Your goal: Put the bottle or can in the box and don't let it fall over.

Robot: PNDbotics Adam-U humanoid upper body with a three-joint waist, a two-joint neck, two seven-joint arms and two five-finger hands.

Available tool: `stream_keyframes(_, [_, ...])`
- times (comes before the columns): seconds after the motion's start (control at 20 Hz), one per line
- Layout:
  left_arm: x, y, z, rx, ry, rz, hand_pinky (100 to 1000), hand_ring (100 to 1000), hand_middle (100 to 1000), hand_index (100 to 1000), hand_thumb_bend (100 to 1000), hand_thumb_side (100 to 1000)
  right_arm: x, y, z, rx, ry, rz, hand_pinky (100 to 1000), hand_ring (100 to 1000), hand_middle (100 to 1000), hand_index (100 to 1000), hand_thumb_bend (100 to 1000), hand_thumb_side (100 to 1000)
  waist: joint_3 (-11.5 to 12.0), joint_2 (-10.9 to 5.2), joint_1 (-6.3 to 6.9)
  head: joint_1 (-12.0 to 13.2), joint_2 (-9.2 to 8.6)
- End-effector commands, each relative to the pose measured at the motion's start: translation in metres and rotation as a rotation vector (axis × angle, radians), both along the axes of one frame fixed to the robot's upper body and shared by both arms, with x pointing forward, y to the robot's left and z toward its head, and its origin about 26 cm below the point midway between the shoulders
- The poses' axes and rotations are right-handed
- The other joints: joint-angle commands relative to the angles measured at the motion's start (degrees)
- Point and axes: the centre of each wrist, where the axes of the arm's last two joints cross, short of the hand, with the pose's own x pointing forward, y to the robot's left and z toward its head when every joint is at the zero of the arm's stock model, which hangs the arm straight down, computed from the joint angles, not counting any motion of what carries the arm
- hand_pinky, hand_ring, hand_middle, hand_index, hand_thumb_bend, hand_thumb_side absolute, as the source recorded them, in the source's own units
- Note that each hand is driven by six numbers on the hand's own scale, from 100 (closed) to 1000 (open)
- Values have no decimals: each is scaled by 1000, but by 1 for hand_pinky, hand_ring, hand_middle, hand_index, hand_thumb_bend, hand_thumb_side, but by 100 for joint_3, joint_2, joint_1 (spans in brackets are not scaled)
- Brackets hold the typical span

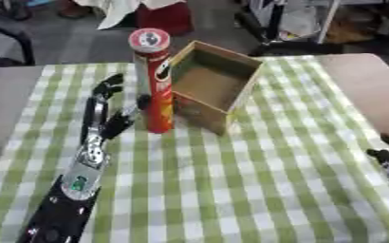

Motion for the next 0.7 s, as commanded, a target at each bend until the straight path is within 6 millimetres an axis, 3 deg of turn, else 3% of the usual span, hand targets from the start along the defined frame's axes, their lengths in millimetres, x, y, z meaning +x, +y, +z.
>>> stream_keyframes(0.05, [9, -5, 9, 9, -23, 13, 923, 793, 778, 867, 1000, 771, 1, -1, 4, -8, -12, 10, 985, 857, 1000, 932, 100, 594, -13, -100, -15, 29, -72])
stream_keyframes(0.35, [21, -14, 14, 31, -11, -1, 918, 786, 777, 872, 969, 768, 2, 1, 3, -7, -9, 22, 985, 857, 1000, 932, 100, 594, -72, -98, -27, 81, -74])
stream_keyframes(0.7, [34, -12, 18, 70, 10, 27, 908, 771, 766, 874, 934, 769, 2, 2, 3, -5, -8, 33, 984, 856, 1000, 932, 100, 593, -170, -90, -27, 142, -91])
